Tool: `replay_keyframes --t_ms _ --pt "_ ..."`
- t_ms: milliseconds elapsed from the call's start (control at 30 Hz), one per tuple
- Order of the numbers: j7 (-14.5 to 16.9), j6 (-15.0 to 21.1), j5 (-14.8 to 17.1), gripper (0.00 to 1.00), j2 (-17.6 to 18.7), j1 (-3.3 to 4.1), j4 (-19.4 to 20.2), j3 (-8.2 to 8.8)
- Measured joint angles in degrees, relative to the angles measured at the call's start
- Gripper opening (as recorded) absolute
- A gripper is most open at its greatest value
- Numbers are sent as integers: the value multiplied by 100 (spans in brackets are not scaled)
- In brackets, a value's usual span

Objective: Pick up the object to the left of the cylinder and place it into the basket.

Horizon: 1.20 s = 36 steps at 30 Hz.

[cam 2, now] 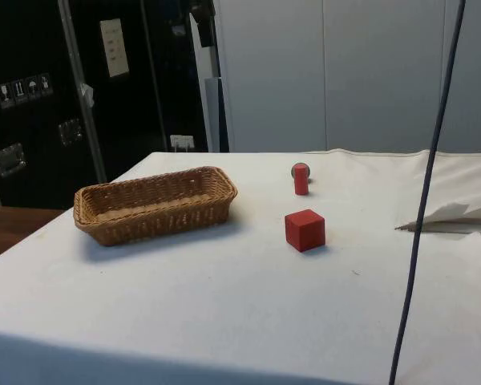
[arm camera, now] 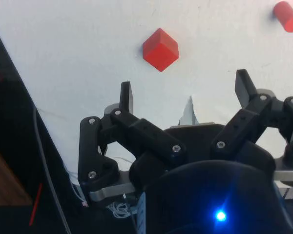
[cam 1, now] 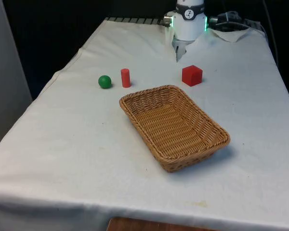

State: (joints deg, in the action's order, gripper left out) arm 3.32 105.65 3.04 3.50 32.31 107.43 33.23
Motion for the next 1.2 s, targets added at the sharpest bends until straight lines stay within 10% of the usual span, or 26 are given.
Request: replay_keyframes --t_ms 1200 --pt "-682 1381 -625 100 -1169 6 2160 -567"
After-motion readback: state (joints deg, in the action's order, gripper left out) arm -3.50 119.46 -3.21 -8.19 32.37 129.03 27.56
